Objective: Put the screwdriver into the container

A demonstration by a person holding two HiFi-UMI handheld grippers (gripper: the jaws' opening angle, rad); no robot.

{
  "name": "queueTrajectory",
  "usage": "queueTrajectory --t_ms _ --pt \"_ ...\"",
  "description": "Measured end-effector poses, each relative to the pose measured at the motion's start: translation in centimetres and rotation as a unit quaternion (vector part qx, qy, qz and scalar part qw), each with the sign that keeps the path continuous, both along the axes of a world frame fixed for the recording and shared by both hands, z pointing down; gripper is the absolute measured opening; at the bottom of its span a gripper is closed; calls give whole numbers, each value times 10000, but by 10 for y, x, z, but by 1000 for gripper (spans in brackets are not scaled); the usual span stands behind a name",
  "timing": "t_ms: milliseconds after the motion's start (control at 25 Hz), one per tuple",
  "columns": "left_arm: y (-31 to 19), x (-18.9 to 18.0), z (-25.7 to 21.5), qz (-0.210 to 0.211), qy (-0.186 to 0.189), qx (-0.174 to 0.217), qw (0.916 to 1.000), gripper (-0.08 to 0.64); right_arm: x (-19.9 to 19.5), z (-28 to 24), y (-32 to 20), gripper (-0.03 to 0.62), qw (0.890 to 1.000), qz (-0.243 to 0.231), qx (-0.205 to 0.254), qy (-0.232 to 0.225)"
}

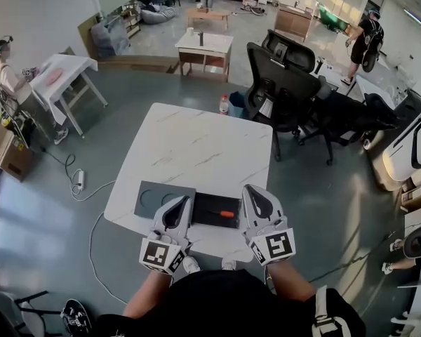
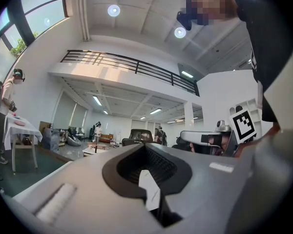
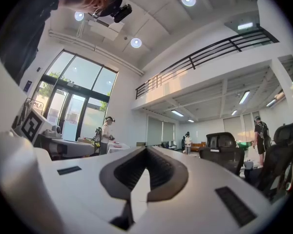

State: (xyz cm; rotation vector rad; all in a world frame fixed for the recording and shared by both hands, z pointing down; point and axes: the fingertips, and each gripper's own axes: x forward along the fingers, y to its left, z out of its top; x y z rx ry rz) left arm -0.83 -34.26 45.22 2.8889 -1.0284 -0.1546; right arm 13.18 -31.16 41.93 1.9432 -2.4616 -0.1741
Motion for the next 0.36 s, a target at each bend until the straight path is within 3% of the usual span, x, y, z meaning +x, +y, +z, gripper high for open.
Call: queueTrajectory --t_ms 360 --pt "4 -1 5 30 -146 37 9999 9 -3 -1 0 8 10000 -48 -16 18"
